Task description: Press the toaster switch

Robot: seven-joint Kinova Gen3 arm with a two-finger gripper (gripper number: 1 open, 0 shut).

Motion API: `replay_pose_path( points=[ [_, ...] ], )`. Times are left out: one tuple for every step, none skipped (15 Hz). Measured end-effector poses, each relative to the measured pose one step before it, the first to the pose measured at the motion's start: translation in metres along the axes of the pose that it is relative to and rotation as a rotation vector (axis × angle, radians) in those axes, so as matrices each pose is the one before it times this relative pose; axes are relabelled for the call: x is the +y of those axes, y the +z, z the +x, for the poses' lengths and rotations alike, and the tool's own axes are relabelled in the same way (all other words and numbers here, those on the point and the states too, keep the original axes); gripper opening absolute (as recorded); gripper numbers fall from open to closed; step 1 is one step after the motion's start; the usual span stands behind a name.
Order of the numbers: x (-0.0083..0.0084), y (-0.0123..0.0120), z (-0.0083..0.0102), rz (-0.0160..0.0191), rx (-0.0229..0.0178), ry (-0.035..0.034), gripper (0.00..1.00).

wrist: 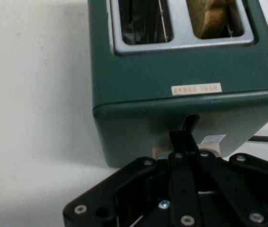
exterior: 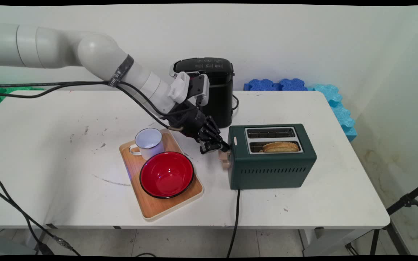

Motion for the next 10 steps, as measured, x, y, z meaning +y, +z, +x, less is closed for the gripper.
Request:
replay_pose_path(
  points=[
    [-0.00033,0.00108,-0.00158,0.00009,-0.00023,-0.00121,0.0],
    [-0.00041,0.0012,-0.00171,-0.00015,-0.00028,-0.00116,0.0],
    [-0.00047,0.00111,-0.00166,0.00004,-0.00016,-0.00124,0.0],
    [-0.00044,0.00091,-0.00118,-0.00005,0.00025,-0.0008,0.0],
    [-0.0004,0.00085,-0.00155,0.00046,0.00027,-0.00147,0.0],
    [-0.00043,0.00076,-0.00125,0.00017,0.00072,-0.00158,0.0],
    [-0.00033,0.00089,-0.00074,-0.00069,0.00064,-0.00076,0.0],
    [-0.00033,0.00057,-0.00124,-0.00012,0.00092,-0.00237,0.0],
    [-0.00033,0.00054,-0.0012,-0.00023,0.00063,-0.00216,0.0],
    [-0.00036,0.00048,-0.00068,-0.00026,0.00082,-0.00132,0.0]
  ],
)
